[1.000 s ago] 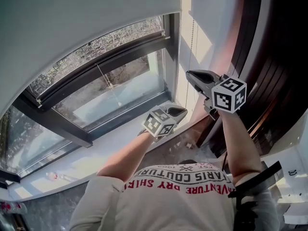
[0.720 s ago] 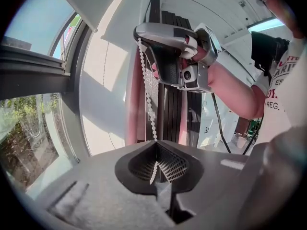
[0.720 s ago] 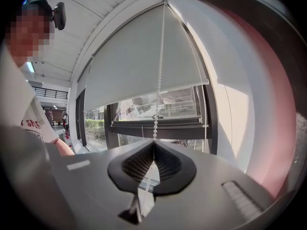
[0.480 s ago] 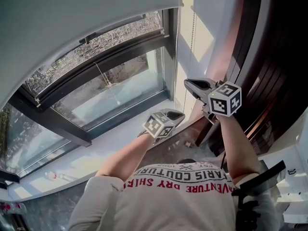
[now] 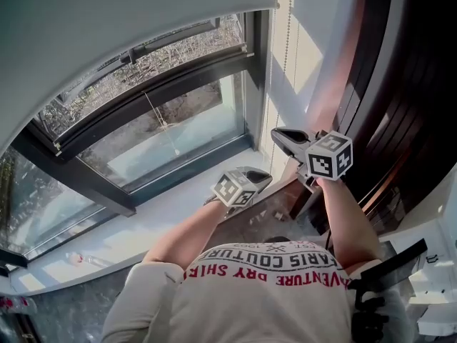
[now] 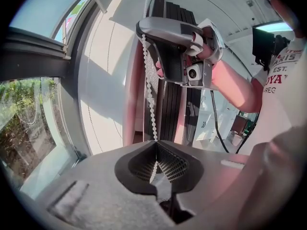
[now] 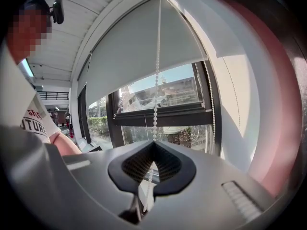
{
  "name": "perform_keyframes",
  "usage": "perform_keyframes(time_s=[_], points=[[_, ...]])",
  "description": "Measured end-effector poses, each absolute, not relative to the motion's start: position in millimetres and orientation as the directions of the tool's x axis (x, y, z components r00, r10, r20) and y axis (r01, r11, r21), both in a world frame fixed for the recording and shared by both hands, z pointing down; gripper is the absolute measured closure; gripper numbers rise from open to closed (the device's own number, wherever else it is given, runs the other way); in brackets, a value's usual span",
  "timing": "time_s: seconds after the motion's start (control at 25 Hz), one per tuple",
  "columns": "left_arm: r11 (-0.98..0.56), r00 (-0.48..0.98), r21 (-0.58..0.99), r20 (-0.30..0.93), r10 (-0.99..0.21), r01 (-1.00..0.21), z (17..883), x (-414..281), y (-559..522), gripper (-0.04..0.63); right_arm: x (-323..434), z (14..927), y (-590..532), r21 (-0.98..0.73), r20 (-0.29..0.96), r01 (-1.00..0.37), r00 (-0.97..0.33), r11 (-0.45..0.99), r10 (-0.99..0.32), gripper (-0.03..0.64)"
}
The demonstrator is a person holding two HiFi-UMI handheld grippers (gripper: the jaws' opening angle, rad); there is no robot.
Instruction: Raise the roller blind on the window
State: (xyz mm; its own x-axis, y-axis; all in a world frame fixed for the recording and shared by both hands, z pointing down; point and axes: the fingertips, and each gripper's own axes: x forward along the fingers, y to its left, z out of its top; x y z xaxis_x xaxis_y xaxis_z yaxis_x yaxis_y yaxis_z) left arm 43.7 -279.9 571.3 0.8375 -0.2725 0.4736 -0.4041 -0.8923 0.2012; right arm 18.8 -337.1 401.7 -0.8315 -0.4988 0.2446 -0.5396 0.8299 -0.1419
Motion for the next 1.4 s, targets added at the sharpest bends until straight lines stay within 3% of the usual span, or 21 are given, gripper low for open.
perform_keyframes(time_s=[0.24,0.44,0.6,0.84,1.4], points=[[-0.9,0.832,0.124,0.45,-0.324,-0.417,554,34,-290,0.583,30,406,-343,-0.146,0.247,-0.565,-0.816,0.812,-0.523,0.611],[-0.882,0.864,0.125,0.3,-0.404,-0.455,476,19,-316,0.552,39,405,-346,-0.153,0.233,-0.576,-0.811,0.803,-0.537,0.611],[-0.898,0.896,0.113,0.195,-0.399,-0.424,401,17,-323,0.515,38,405,-343,-0.156,0.229,-0.574,-0.812,0.804,-0.536,0.611],[-0.921,0.924,0.08,0.027,-0.381,-0.382,303,22,-343,0.512,29,403,-340,-0.158,0.224,-0.561,-0.822,0.813,-0.523,0.611],[-0.934,0.934,0.045,-0.025,-0.355,-0.354,235,50,-363,0.528,26,403,-335,-0.161,0.228,-0.558,-0.823,0.814,-0.52,0.611]])
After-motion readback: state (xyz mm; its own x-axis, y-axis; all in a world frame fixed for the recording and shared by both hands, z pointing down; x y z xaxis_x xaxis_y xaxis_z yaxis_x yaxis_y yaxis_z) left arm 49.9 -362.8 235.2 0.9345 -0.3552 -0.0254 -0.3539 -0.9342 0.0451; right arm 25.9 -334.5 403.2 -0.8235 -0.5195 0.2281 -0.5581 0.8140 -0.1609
